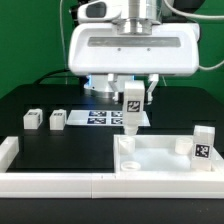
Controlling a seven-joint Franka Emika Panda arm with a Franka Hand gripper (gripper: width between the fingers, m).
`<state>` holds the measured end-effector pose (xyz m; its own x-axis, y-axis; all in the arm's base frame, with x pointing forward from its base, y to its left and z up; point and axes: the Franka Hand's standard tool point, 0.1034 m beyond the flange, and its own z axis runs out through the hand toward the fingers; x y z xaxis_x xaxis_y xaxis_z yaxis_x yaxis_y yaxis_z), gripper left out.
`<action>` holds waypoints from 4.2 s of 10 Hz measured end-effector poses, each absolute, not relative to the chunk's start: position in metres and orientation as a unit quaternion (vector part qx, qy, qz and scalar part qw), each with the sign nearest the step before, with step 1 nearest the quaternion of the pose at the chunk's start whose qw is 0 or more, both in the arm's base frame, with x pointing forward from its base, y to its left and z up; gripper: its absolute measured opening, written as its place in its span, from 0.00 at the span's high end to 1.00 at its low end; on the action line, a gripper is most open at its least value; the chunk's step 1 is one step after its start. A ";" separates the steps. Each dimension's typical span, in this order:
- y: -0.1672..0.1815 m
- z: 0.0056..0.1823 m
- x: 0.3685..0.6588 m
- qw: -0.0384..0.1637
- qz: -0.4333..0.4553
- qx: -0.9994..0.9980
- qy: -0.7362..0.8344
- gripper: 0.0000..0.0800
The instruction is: Assemble square table
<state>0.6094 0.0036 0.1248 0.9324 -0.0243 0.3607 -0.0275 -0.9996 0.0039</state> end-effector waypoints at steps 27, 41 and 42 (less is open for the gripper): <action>0.009 0.067 0.617 0.020 0.259 0.965 -0.031 0.20; -0.014 0.086 0.665 -0.027 0.023 0.995 -0.091 0.52; -0.013 0.086 0.665 -0.030 0.022 0.989 -0.141 0.52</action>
Offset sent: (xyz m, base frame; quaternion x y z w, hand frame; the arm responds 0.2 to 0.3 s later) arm 0.0011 0.0273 -0.0259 0.0173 0.0226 0.0421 0.9987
